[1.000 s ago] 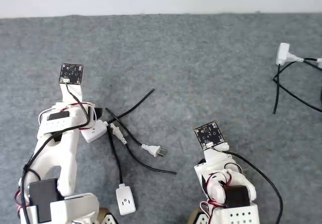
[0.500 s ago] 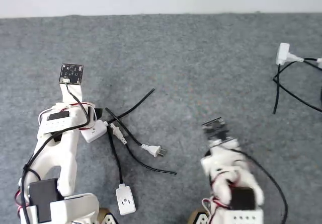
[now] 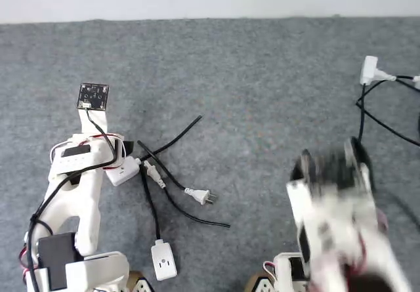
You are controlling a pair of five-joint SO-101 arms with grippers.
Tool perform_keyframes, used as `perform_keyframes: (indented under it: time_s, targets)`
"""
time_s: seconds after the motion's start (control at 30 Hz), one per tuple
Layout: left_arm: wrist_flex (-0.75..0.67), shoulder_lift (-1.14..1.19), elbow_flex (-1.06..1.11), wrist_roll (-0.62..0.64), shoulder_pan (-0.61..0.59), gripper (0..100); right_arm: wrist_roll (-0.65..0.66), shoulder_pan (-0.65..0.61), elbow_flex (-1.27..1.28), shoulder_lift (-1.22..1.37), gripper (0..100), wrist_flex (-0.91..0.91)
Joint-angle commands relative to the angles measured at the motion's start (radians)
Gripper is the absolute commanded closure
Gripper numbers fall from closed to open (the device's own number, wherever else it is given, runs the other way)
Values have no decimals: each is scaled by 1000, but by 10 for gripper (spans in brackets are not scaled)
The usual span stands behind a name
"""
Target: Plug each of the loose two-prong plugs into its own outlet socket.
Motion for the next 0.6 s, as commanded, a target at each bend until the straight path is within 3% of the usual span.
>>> perform_keyframes:
  time_s: [0.0,0.1,0.2,0.4,0.57]
  targets:
    - [14,-15,-35,8,-6,717,0,-232,-103,387,775,148]
    - [14,-15,-35,8,-6,717,104,-489,-58,578,755,236]
    - [25,-15,-36,8,-6,717,176,-659,-3,716,749,217]
    - [34,-15,-44,8,-8,717,189,-776,172,811,753,-44]
    - [32,-15,-48,15,-35,716,316,-835,328,819,751,-237]
